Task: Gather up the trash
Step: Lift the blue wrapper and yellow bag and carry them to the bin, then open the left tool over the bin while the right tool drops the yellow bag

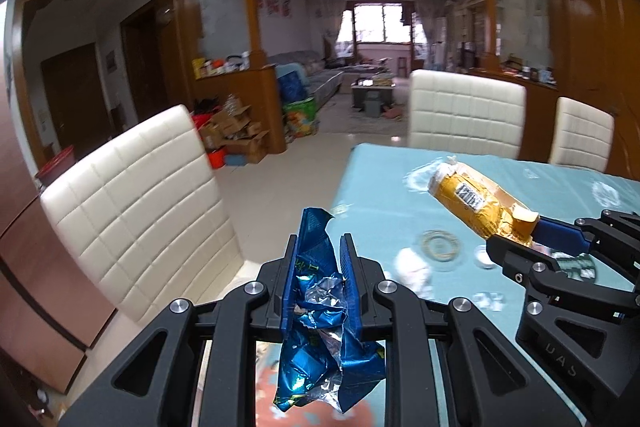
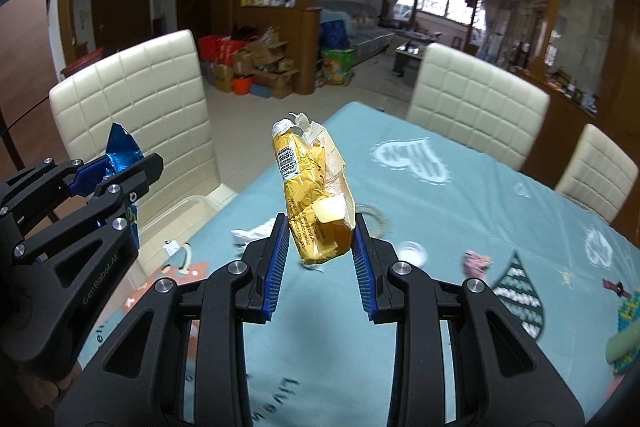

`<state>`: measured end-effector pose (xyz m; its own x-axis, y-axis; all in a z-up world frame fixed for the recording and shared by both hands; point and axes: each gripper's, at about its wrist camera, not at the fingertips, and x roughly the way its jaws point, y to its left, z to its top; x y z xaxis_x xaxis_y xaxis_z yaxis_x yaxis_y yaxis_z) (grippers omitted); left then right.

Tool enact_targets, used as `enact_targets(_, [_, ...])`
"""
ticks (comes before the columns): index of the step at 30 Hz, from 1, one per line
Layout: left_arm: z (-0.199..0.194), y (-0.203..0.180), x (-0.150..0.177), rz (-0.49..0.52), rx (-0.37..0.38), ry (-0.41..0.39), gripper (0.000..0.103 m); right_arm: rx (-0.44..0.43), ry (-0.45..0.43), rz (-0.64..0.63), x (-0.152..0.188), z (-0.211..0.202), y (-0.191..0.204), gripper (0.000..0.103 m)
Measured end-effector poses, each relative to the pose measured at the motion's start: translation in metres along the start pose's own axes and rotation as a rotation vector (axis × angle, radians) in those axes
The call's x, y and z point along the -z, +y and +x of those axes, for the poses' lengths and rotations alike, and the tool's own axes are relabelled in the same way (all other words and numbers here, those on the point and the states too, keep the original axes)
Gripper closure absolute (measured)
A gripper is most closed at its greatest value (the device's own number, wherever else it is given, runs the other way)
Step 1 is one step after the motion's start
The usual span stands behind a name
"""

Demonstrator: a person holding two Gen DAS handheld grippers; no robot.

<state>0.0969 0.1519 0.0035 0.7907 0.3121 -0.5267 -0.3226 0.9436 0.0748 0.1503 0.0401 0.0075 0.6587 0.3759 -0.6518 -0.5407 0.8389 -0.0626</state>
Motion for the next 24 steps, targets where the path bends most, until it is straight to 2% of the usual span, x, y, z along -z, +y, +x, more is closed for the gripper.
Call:
enact_targets(12, [0.051, 0.077, 0.026, -0.088, -0.133, 0.096, 0.083, -0.117, 0.085, -0.105, -0.008, 0.064, 0.07, 0.07])
enact_targets(21, [0.079, 0.112, 0.047, -0.115, -0.188, 0.165, 0.082, -0.174, 0.142, -0.161, -0.012, 0.109, 0.114, 0.069])
enact_targets(22, [0.083, 0.115, 0.049, -0.113, -0.199, 0.171, 0.079, -0.174, 0.15, -0.163, -0.012, 0.113, 0.116, 0.069])
enact_targets(24, [0.089, 0.119, 0.05, -0.124, -0.192, 0.179, 0.048, -0.173, 0.162, -0.159, -0.011, 0.121, 0.117, 0.069])
